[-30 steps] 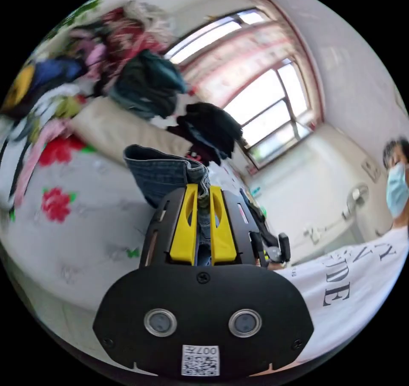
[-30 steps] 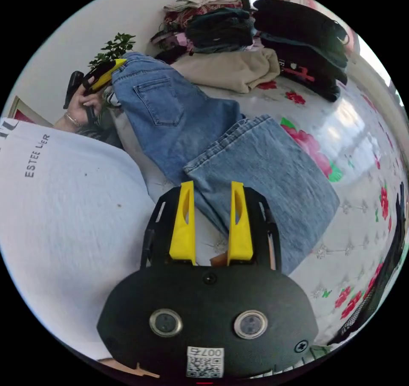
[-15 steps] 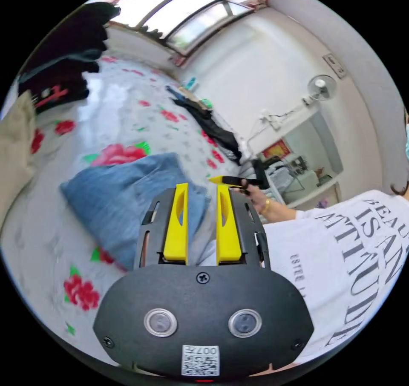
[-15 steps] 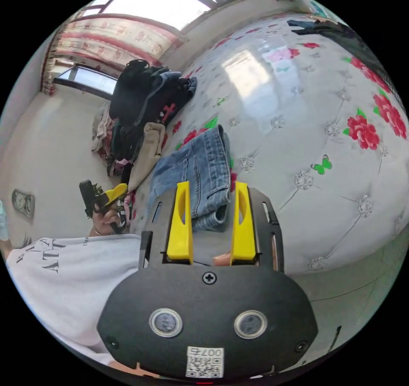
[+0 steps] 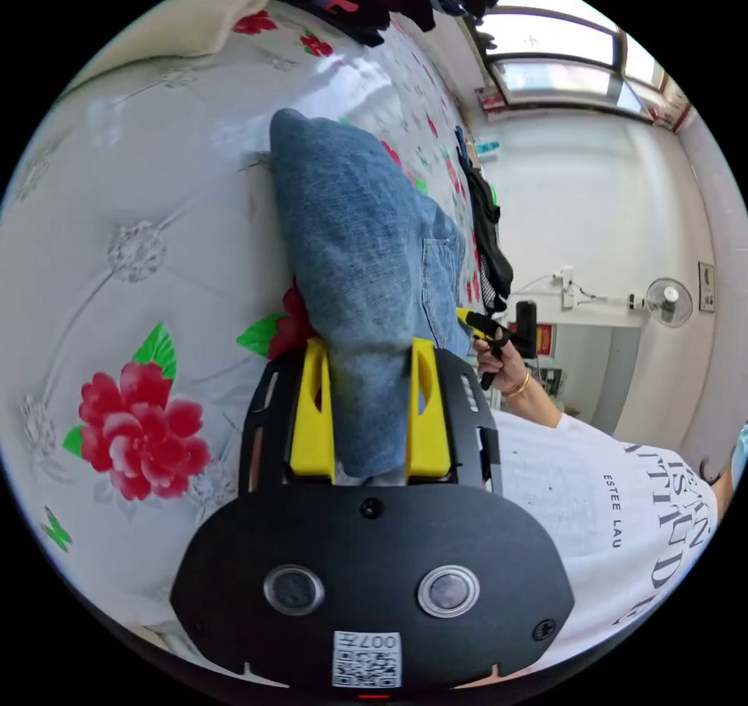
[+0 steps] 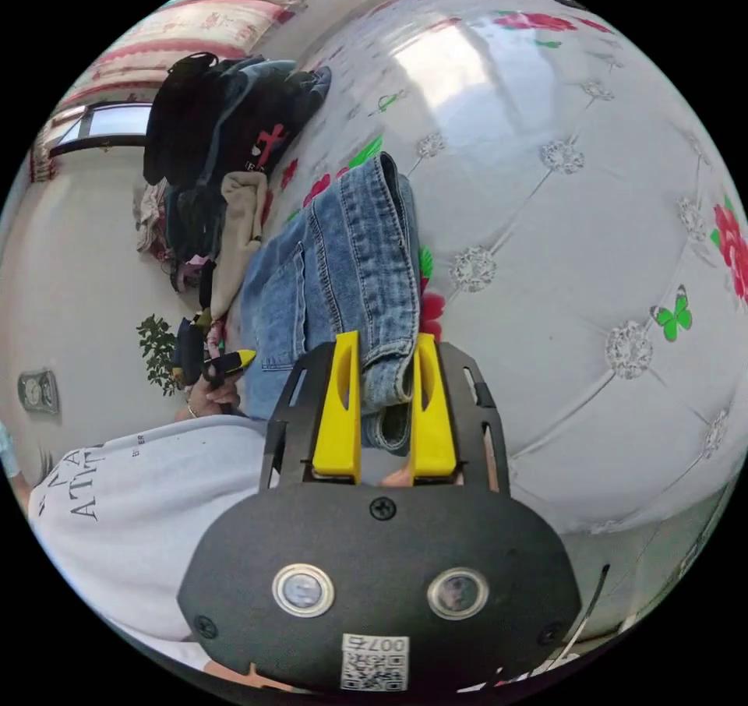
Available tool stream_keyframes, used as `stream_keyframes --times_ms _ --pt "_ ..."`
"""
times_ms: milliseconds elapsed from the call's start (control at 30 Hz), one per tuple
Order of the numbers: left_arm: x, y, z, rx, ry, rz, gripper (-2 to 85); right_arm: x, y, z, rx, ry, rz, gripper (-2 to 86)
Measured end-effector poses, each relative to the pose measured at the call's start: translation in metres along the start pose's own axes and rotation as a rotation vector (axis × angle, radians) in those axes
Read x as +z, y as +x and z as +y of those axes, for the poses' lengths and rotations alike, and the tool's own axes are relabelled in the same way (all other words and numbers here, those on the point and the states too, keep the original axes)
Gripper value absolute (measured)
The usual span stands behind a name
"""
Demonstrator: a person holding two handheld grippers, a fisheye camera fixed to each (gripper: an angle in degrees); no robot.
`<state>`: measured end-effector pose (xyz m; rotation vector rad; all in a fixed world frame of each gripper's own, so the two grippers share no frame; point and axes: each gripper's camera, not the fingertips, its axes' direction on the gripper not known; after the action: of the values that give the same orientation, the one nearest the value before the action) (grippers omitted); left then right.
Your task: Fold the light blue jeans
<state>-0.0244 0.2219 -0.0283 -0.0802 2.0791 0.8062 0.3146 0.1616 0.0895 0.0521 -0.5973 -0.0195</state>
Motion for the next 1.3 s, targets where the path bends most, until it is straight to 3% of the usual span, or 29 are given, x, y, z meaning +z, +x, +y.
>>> stream_keyframes --times_ms 200,333,600,767,900,967,1100,1300 --pt "-0.038 0.025 -0.023 0.109 0.049 0.150 4.0 -0.040 -0.043 -0.015 -0.040 0.093 -0.253 5.3" --pt "-0.117 0.050 -0.035 0.200 0.126 0.196 3.8 -0.057 -0.137 -0.058 -0.215 0.099 -0.320 4.9" --pt "-0.436 0.110 -0.034 0.530 0.536 -0.068 4.0 -0.067 -0.436 -0.181 -0.767 0.231 -0.475 5.0" --pt "-0.561 0.079 -0.070 0.392 0.767 -0.326 6.2 0.017 -0.599 -0.284 -0.813 0.320 -0.398 5.6" --pt "-0.581 -0.021 -0.143 0.028 0.776 -0.648 12.4 0.128 -0.625 -0.354 -0.668 0.290 -0.145 6.3" --pt "-0.565 -0.074 -0.169 -0.125 0.705 -0.684 14.4 0.192 -0.608 -0.366 -0.620 0.211 -0.026 6.7" --pt "-0.544 -0.104 -0.173 -0.039 0.852 -0.629 14.3 0.218 -0.589 -0.345 -0.740 0.216 0.015 6.8" --pt "-0.525 -0.085 -0.164 0.021 0.859 -0.719 13.4 0.204 -0.542 -0.282 -0.903 0.184 0.044 6.8"
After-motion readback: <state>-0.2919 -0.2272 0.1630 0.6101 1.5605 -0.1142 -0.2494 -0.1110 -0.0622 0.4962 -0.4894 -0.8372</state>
